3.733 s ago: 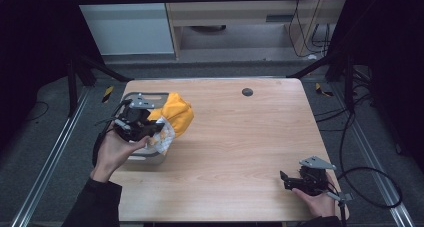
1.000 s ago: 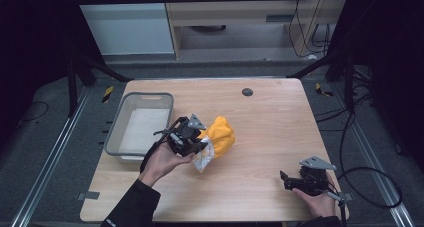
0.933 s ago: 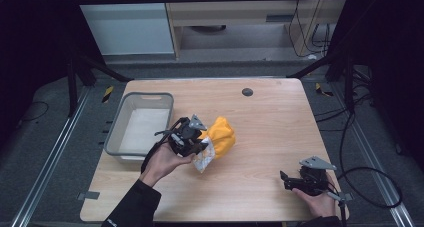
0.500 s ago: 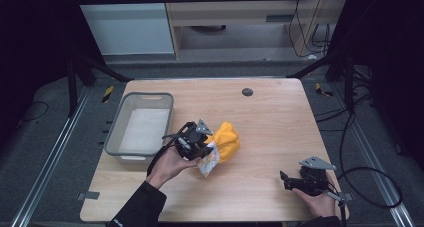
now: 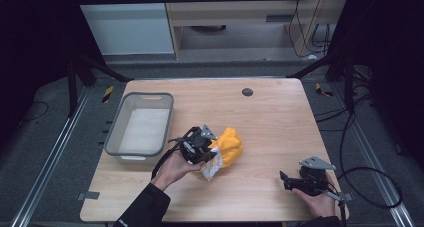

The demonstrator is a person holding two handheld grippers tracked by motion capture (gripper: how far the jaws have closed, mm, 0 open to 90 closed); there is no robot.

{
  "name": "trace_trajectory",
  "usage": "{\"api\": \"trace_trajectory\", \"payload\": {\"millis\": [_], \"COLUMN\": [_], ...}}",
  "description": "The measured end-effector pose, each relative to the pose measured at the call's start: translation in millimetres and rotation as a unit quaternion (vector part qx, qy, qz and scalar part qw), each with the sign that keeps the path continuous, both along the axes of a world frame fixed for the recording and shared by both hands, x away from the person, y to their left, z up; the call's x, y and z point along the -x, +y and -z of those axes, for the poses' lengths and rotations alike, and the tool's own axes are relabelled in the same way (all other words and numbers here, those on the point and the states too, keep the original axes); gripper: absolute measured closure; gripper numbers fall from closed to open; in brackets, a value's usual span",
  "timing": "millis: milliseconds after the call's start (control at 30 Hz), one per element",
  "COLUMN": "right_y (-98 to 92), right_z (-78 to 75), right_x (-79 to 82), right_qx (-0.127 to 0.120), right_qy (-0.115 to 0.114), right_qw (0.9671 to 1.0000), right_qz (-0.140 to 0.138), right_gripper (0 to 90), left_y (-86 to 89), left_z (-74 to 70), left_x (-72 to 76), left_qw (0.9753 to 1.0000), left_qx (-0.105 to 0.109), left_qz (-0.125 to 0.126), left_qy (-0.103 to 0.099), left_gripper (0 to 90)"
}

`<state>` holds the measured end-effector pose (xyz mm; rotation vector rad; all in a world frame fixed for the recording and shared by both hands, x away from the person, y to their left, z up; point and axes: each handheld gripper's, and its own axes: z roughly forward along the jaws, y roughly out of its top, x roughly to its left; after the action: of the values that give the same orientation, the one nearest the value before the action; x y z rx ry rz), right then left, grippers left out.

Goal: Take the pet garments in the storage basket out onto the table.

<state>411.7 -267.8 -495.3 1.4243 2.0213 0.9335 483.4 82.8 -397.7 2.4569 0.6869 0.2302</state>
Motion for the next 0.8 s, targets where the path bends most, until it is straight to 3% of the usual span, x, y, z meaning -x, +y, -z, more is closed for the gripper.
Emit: {"api": "trace_trajectory", "payload": {"millis": [800], "right_y": [0.9], "right_z": [0.0], "right_x": [0.4], "right_qx": [-0.002], "right_qy": [0.003], "right_qw": [1.0000], "right_qz": [-0.001], "right_gripper": [8.4], "left_y": [-11.5], "left_z": [27.5], "left_x": [0.1], "left_qw": [0.9996], "left_qx": [-0.010], "left_qz": [0.010], "left_qy": [0.025], "left_gripper": [75.3]}}
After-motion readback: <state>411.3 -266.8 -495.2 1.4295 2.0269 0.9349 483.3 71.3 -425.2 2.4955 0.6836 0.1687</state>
